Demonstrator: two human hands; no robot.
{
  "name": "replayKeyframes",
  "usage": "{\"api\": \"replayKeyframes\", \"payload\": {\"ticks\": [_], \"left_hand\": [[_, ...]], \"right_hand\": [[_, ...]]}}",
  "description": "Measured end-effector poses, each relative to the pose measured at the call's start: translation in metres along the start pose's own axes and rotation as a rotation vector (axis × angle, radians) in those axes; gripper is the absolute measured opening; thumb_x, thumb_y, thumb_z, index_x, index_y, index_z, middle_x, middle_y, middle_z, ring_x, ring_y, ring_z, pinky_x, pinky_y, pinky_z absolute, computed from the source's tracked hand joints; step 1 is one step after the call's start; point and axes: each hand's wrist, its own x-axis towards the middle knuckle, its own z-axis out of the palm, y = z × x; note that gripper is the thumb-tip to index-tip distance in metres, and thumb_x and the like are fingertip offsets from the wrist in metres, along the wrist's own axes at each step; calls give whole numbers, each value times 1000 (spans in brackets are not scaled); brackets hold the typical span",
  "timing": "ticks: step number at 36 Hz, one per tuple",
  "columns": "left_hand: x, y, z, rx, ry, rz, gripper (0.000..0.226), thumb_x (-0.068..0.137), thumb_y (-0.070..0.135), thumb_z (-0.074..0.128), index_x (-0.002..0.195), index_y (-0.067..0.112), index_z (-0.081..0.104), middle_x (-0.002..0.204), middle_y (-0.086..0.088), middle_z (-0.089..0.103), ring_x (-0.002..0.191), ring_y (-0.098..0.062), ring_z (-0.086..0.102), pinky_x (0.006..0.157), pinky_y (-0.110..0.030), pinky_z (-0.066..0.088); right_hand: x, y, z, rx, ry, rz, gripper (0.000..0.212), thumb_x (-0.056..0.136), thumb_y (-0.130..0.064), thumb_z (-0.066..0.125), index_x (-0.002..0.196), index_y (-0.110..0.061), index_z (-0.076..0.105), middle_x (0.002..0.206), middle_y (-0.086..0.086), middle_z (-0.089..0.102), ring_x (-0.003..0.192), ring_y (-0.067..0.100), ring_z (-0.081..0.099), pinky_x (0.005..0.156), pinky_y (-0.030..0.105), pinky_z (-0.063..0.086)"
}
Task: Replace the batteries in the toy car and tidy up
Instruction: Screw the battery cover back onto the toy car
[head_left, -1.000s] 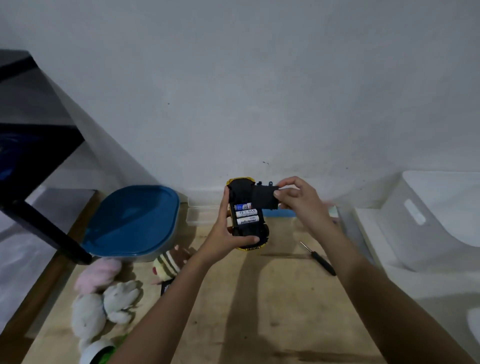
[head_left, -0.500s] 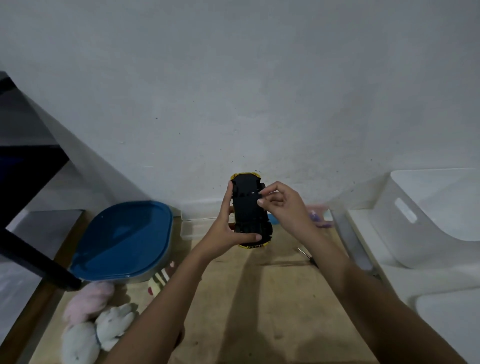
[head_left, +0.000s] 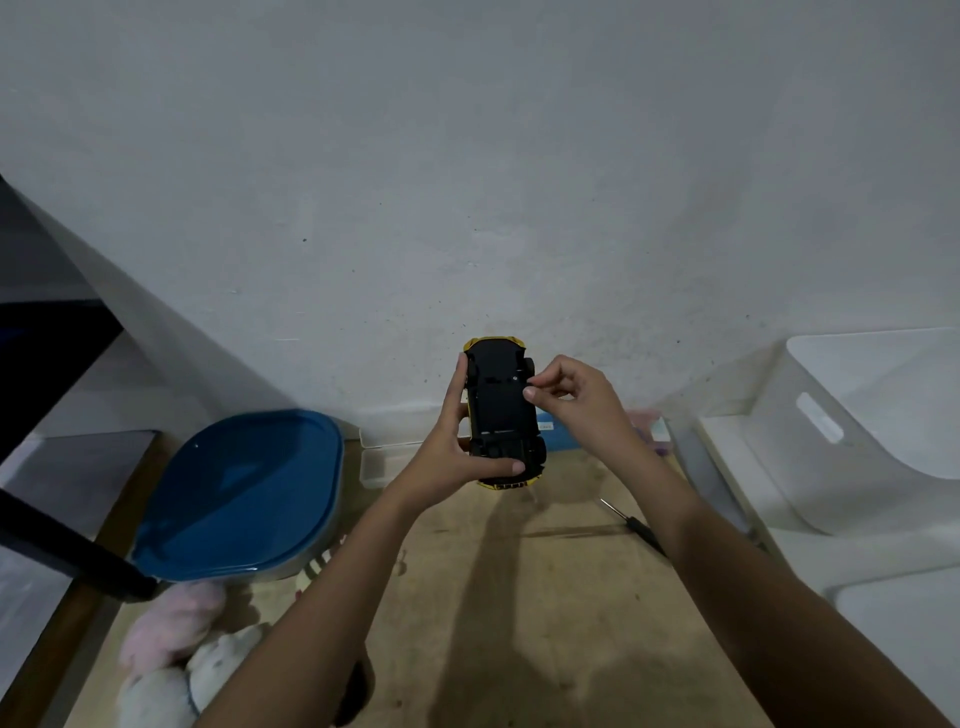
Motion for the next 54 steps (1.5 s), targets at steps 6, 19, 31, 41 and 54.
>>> {"api": "replayKeyframes", "payload": {"ticks": [6, 19, 31, 41, 54], "left_hand": [[3, -3, -4, 6, -33, -19, 125, 67, 8, 83, 140, 56, -6, 141, 9, 33, 123, 8, 41, 91, -18, 48], [7, -6, -7, -14, -77, -33, 124, 68, 7, 83, 141, 54, -5, 130, 23, 37, 121, 12, 40, 91, -17, 48], [2, -8, -9, -12, -65, -16, 124, 68, 5, 82, 141, 55, -5, 128, 22, 39, 115, 18, 42, 89, -20, 50], [-2, -6, -1, -45, -29, 19, 126, 65, 7, 84, 138, 60, -3, 145, 6, 34, 129, -6, 42, 100, -33, 48], [-1, 0, 5, -3, -45, 47, 127, 67, 8, 84, 140, 57, -7, 142, 14, 32, 124, -2, 46, 96, -26, 48]], "right_hand": [[2, 3, 1, 75, 2, 69, 16, 84, -8, 66, 73, -17, 58, 81, 4, 66, 85, 20, 64, 83, 34, 52], [-1, 2, 2, 55, 25, 62, 16, 84, -10, 66, 73, -19, 58, 81, 2, 66, 82, 15, 62, 79, 26, 50], [0, -1, 3, -50, -16, -23, 18, 82, -4, 67, 72, -17, 59, 75, -2, 64, 78, 18, 62, 72, 33, 51], [-9, -4, 5, -143, 51, -82, 14, 75, -6, 74, 87, -8, 66, 78, -6, 60, 71, 5, 56, 61, 12, 46], [-10, -12, -2, -177, 161, -59, 5, 78, -9, 70, 76, -12, 68, 87, 2, 64, 72, 2, 58, 68, 9, 48]]}}
